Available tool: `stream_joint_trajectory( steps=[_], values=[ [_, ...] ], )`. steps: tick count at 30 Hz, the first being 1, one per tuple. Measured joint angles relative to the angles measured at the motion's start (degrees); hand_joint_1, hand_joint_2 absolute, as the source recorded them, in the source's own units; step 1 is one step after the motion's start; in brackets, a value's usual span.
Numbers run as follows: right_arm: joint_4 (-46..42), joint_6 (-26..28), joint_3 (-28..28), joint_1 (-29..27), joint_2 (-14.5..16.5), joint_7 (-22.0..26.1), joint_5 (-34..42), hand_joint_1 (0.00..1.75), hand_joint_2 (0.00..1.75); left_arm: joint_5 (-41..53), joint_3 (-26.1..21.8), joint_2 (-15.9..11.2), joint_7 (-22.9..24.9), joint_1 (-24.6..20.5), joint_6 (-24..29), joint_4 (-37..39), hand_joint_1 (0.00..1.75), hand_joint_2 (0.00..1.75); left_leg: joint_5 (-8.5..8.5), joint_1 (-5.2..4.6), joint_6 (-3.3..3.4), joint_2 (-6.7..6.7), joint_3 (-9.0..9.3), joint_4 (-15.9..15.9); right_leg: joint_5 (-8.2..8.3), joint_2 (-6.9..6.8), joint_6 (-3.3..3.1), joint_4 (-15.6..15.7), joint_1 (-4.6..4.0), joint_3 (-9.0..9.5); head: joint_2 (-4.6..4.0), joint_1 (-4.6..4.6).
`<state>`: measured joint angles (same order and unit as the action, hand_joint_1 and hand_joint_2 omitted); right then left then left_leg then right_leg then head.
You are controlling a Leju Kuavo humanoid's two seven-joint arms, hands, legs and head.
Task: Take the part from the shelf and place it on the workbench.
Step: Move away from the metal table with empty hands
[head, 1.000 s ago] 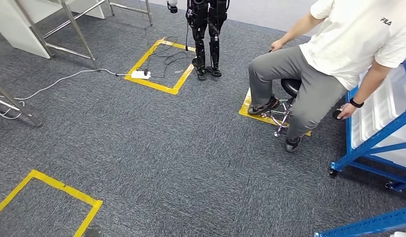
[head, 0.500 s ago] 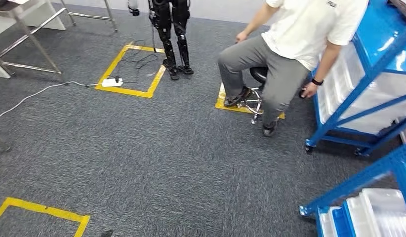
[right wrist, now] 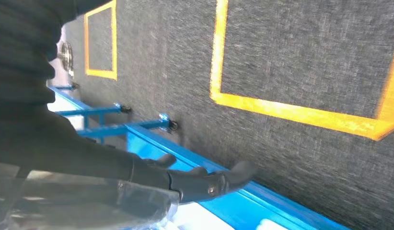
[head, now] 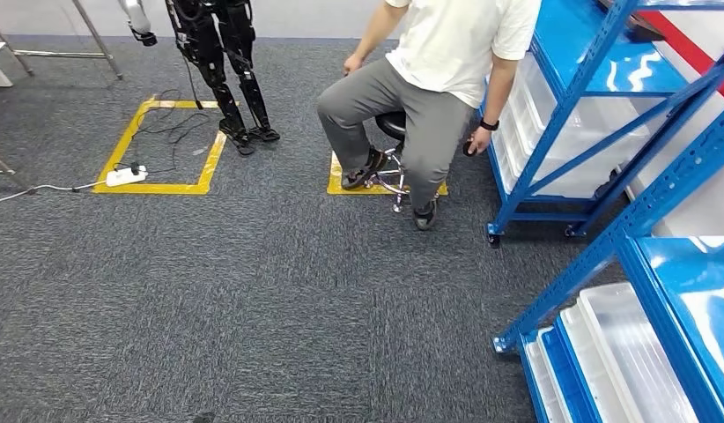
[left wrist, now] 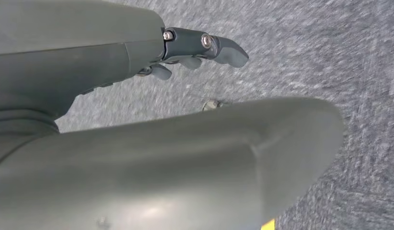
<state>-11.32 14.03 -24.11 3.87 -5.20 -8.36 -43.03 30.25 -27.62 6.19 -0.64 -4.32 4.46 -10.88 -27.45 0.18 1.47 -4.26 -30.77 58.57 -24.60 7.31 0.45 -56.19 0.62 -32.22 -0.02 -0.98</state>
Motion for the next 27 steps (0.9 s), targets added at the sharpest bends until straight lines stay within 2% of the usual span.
stream_joint_trajectory(
  steps=[1, 2, 3, 4, 5, 7, 8, 9, 10, 11, 12, 13, 14, 16, 17, 19, 20, 21, 22, 23, 24, 25, 27],
  values=[
    [0.01, 0.0, -0.12, -0.18, 0.02, -0.01, 0.04, 0.0, 1.75, 0.15, 0.13, 0.01, 0.02, -0.15, 0.07, 0.0, 0.0, 0.0, 0.29, 0.05, 0.46, 0.72, 0.05, -0.36, 0.14, 0.37, 0.4, 0.0, -0.02, -0.29, 0.0, -0.02],
    [0.02, 0.0, -0.28, -0.39, 0.05, -0.02, 0.1, 0.0, 1.75, 0.27, 0.24, 0.03, 0.06, -0.29, 0.15, 0.0, 0.0, 0.0, 0.67, 0.09, 0.95, 1.36, 0.19, -0.94, -0.04, -0.3, 0.63, -0.45, -0.13, -0.78, 0.0, 0.02],
    [0.03, 0.0, -0.48, -0.5, 0.06, -0.04, 0.15, 0.0, 1.75, 0.36, 0.36, 0.05, 0.08, -0.42, 0.22, 0.0, 0.0, 0.0, 1.13, 0.13, 1.53, 2.15, 0.27, -1.51, -0.73, -1.55, 0.73, -1.82, -0.24, -1.73, 0.0, 0.14],
    [0.04, 0.0, -0.67, -0.48, 0.04, -0.07, 0.2, 0.0, 1.75, 0.45, 0.47, 0.07, 0.11, -0.53, 0.3, 0.0, 0.0, 0.0, 1.57, 0.16, 2.01, 3.05, 0.28, -2.08, -2.03, -3.2, 0.64, -4.47, -0.35, -3.24, 0.0, 0.28],
    [0.04, 0.0, -0.8, -0.37, 0.03, -0.09, 0.23, 0.0, 1.75, 0.51, 0.59, 0.08, 0.17, -0.56, 0.33, 0.0, 0.0, 0.0, 1.76, -0.03, 2.2, 3.83, 0.15, -2.23, -3.73, -4.96, 0.41, -8.08, -0.27, -5.14, 0.0, 0.37],
    [0.04, 0.01, -0.94, -0.19, 0.07, -0.09, 0.25, 0.0, 1.75, 0.73, 0.74, 0.08, 0.32, -0.52, 0.36, 0.0, 0.0, 0.0, 1.89, -0.22, 2.29, 5.57, -0.24, -2.23, -6.46, -6.3, 0.44, -15.1, -0.05, -8.43, 0.0, 0.47],
    [0.04, 0.01, -0.98, -0.25, 0.11, -0.08, 0.26, 0.0, 1.75, 0.84, 0.79, 0.09, 0.39, -0.51, 0.4, 0.0, 0.0, 0.0, 1.94, -0.26, 2.24, 6.39, -0.37, -2.22, -6.75, -6.55, 0.78, -16.35, 0.12, -8.82, 0.0, 0.44],
    [0.04, 0.01, -1.04, -0.35, 0.14, -0.07, 0.22, 0.0, 1.75, 0.94, 0.84, 0.09, 0.43, -0.52, 0.44, 0.0, 0.0, 0.0, 1.98, -0.26, 2.16, 7.17, -0.46, -2.2, -6.24, -6.83, 1.29, -15.33, 0.31, -7.98, 0.0, 0.47],
    [0.04, 0.0, -1.13, -0.43, 0.13, -0.05, 0.19, 0.0, 1.75, 1.02, 0.89, 0.1, 0.45, -0.54, 0.49, 0.0, 0.0, 0.0, 2.02, -0.25, 2.02, 7.91, -0.5, -2.18, -5.12, -7.44, 1.85, -12.09, 0.5, -5.95, 0.0, 0.47],
    [0.04, 0.0, -1.2, -0.44, 0.1, -0.02, 0.11, 0.0, 1.75, 1.13, 0.95, 0.11, 0.46, -0.58, 0.56, 0.0, 0.0, 0.0, 2.02, -0.27, 1.82, 8.63, -0.48, -2.11, -3.85, -8.91, 2.31, -7.58, 0.68, -3.17, 0.0, 0.49],
    [0.04, 0.0, -1.27, -0.31, 0.07, 0.04, 0.02, 0.0, 1.75, 1.25, 1.0, 0.12, 0.46, -0.61, 0.64, 0.0, 0.0, 0.0, 1.9, -0.41, 1.5, 9.32, -0.5, -1.96, -2.73, -10.46, 2.52, -3.54, 0.61, -0.75, 0.0, 0.55],
    [0.04, 0.0, -1.31, -0.15, 0.07, 0.1, -0.08, 0.0, 1.75, 1.38, 1.05, 0.12, 0.46, -0.66, 0.72, 0.0, 0.0, 0.0, 1.77, -0.56, 1.12, 9.93, -0.46, -1.83, -1.95, -11.56, 2.39, -0.69, 0.49, 0.86, 0.0, 0.5],
    [0.03, 0.0, -1.34, -0.06, 0.09, 0.16, -0.21, 0.0, 1.75, 1.49, 1.1, 0.11, 0.46, -0.74, 0.79, -0.01, 0.0, 0.0, 1.61, -0.71, 0.75, 10.54, -0.38, -1.71, -1.57, -12.15, 2.07, 0.66, 0.33, 1.51, 0.0, 0.43],
    [0.04, 0.0, -1.5, -0.19, 0.13, 0.23, -0.41, 0.0, 1.75, 1.73, 1.21, 0.14, 0.48, -0.97, 0.85, -0.02, 0.0, 0.0, 1.39, -0.63, 0.06, 11.68, -0.1, -1.64, -1.22, -10.81, 1.21, 0.89, 0.2, 1.12, 0.0, 0.25],
    [0.04, 0.0, -1.65, -0.36, 0.13, 0.23, -0.48, 0.0, 1.75, 1.87, 1.26, 0.15, 0.48, -1.09, 0.86, -0.02, 0.0, 0.0, 1.05, -0.4, -0.37, 11.22, -0.11, -1.26, -1.07, -10.14, 0.81, 0.94, 0.42, 1.15, 0.0, 0.2],
    [0.04, 0.0, -1.97, -0.43, 0.13, 0.19, -0.55, 0.0, 1.75, 2.09, 1.3, 0.16, 0.48, -1.18, 0.89, -0.02, 0.0, 0.0, -1.45, 0.05, -1.08, 8.11, -1.28, 2.01, -0.61, -8.86, -0.19, 1.03, 0.91, 1.33, 0.0, 0.11],
    [0.04, 0.0, -2.09, -0.36, 0.14, 0.17, -0.57, 0.0, 1.75, 2.13, 1.3, 0.15, 0.48, -1.14, 0.89, -0.01, 0.0, 0.0, -3.52, 0.21, -1.3, 6.19, -2.61, 5.25, -0.44, -8.2, -0.53, 1.01, 0.96, 1.35, 0.0, 0.04],
    [0.04, 0.0, -2.19, -0.26, 0.14, 0.17, -0.6, 0.0, 1.75, 2.14, 1.3, 0.15, 0.49, -1.05, 0.9, -0.01, 0.0, 0.0, -5.76, 0.27, -1.33, 5.06, -4.36, 9.4, -0.29, -7.44, -0.8, 0.98, 0.81, 1.22, 0.0, 0.02],
    [0.04, 0.0, -2.26, -0.21, 0.15, 0.17, -0.61, 0.0, 1.75, 2.15, 1.3, 0.16, 0.5, -0.97, 0.9, 0.0, 0.0, 0.0, -7.31, 0.3, -1.32, 4.59, -5.93, 13.03, -0.23, -6.62, -0.89, 0.97, 0.64, 1.12, 0.0, 0.02],
    [0.04, 0.0, -2.31, -0.25, 0.15, 0.17, -0.61, 0.0, 1.75, 2.16, 1.3, 0.16, 0.5, -0.91, 0.9, 0.0, 0.0, 0.0, -7.9, 0.32, -1.23, 4.39, -6.95, 15.35, -0.19, -5.74, -0.93, 0.93, 0.48, 1.06, 0.0, 0.03],
    [0.04, 0.0, -2.36, -0.33, 0.15, 0.17, -0.6, 0.0, 1.75, 2.16, 1.3, 0.17, 0.51, -0.9, 0.9, 0.0, 0.0, 0.0, -7.22, 0.34, -1.08, 4.28, -6.93, 15.43, -0.15, -4.84, -0.95, 0.86, 0.36, 1.06, 0.0, 0.04],
    [0.04, 0.0, -2.39, -0.41, 0.18, 0.16, -0.58, 0.0, 1.75, 2.16, 1.3, 0.17, 0.51, -0.9, 0.9, 0.0, 0.0, 0.0, -5.46, 0.36, -0.86, 4.06, -5.76, 13.03, -0.13, -4.03, -0.94, 0.78, 0.3, 1.12, 0.0, 0.03],
    [0.04, 0.0, -2.46, -0.4, 0.32, 0.16, -0.56, 0.0, 1.75, 2.16, 1.3, 0.14, 0.51, -0.9, 0.89, 0.0, 0.0, 0.0, -1.41, 0.39, -0.22, 2.11, -1.88, 4.99, -0.07, -2.45, -0.81, 0.57, 0.16, 1.12, 0.0, 0.04]
  ],
)
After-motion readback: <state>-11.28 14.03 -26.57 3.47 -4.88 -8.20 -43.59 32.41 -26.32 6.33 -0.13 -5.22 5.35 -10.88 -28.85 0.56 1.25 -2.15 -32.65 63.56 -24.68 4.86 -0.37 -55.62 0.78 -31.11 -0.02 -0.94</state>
